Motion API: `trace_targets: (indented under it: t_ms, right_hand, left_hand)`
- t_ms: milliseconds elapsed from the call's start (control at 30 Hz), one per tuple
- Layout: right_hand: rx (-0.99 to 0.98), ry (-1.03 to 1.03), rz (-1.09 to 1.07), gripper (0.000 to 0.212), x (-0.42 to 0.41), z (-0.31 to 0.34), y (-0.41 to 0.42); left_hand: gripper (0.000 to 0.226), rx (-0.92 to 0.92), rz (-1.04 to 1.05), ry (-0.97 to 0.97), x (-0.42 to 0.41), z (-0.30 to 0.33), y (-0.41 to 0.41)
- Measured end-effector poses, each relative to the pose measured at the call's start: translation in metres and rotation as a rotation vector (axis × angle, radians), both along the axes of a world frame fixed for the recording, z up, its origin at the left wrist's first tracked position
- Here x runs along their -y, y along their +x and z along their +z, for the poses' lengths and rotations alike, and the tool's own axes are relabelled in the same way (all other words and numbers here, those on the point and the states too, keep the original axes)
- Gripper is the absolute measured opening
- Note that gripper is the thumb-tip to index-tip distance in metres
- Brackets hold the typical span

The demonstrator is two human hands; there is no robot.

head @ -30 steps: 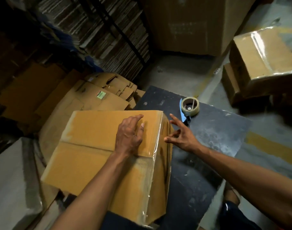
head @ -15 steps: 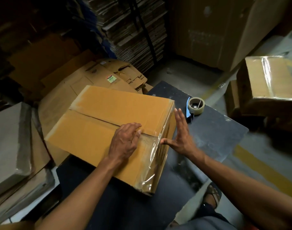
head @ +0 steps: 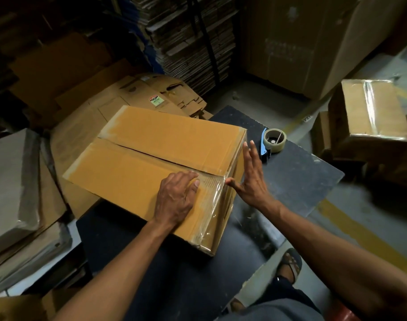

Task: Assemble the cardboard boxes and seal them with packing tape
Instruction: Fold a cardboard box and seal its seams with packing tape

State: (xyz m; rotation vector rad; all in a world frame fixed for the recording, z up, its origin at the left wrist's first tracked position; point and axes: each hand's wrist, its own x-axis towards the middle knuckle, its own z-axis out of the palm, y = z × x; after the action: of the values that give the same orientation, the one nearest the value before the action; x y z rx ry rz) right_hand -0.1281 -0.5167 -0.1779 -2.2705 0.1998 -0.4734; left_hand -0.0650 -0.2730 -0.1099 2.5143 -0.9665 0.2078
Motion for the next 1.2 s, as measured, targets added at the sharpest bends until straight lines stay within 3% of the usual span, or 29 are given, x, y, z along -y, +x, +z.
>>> trace_targets:
  t_ms: [233, 500, 567, 733, 833, 1033, 1200]
  right_hand:
    - [-0.138, -0.228, 0.139, 0.1, 0.008, -0.016, -0.019]
    - [0.159, -0.44, 0.237, 0.083, -0.035, 0.0, -0.034]
    - [0.153, -0.486, 0.231, 0.082, -0.032, -0.008, -0.035]
    - [0.13, -0.545, 0.276, 0.092, -0.027, 0.003, -0.042]
    - [0.177, -0.559, 0.301, 0.094, -0.039, 0.013, -0.047]
    - [0.192, -0.6, 0.33, 0.087, -0.05, -0.005, -0.057]
    - [0.182, -0.518, 0.357, 0.085, -0.044, 0.01, -0.066]
  left_hand:
    - [0.043, 0.025, -0.054, 0.095, -0.009, 0.006, -0.004]
    - [0.053, 0.012, -0.175, 0.052, -0.041, 0.01, -0.035]
    - [0.064, 0.025, -0.279, 0.088, -0.051, 0.013, -0.047]
    - [0.106, 0.081, -0.468, 0.386, -0.078, 0.006, -0.057]
    - [0.1, 0.187, -0.497, 0.408, -0.082, -0.005, -0.052]
    - [0.078, 0.395, -0.423, 0.274, -0.076, -0.021, -0.055]
    - [0.078, 0.416, -0.421, 0.252, -0.076, -0.022, -0.054]
